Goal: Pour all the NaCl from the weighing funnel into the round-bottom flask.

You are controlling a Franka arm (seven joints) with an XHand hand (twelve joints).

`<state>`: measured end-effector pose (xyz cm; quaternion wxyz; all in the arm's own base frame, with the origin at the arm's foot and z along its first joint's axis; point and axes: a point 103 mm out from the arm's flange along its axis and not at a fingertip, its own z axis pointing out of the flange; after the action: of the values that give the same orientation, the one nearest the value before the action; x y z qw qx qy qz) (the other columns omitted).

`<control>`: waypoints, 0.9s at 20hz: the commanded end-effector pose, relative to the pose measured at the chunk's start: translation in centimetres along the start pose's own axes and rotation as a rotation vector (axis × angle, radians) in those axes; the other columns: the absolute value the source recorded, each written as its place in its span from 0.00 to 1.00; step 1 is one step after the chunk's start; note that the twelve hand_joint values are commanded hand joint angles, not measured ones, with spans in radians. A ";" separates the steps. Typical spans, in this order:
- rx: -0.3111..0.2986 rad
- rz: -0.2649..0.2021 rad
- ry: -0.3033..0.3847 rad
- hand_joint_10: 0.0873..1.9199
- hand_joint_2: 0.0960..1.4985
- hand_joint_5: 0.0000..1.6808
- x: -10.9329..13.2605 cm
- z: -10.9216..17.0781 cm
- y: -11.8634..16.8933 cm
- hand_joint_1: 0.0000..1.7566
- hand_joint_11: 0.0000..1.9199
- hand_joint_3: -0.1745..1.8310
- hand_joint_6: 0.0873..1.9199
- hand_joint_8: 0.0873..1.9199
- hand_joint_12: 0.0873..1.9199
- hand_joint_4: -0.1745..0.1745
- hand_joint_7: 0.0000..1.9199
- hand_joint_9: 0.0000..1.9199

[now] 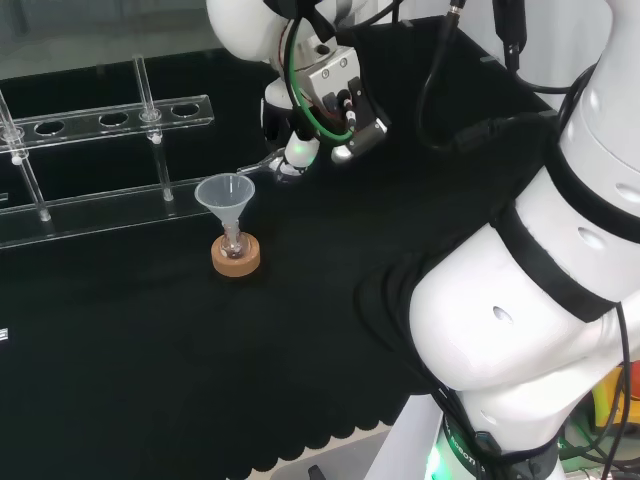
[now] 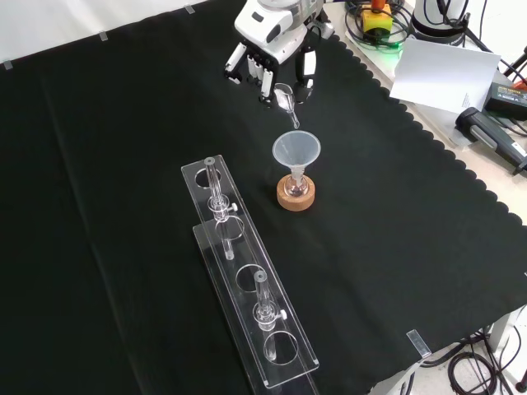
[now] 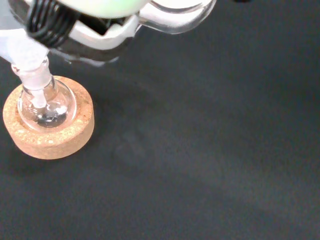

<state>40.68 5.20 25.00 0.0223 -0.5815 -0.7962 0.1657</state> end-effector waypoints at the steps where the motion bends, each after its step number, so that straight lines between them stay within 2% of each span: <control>1: 0.018 -0.008 -0.019 0.15 0.38 0.75 0.1 -0.3 0.1 0.63 0.14 0.45 0.34 0.14 0.76 1.00 0.85 0.75; 18: 0.128 -0.045 -0.125 0.15 0.37 0.75 0.4 -1.6 0.7 0.63 0.14 0.46 0.34 0.14 0.76 1.00 0.85 0.75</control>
<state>41.52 5.98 26.06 0.0175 -0.5562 -0.7971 0.2343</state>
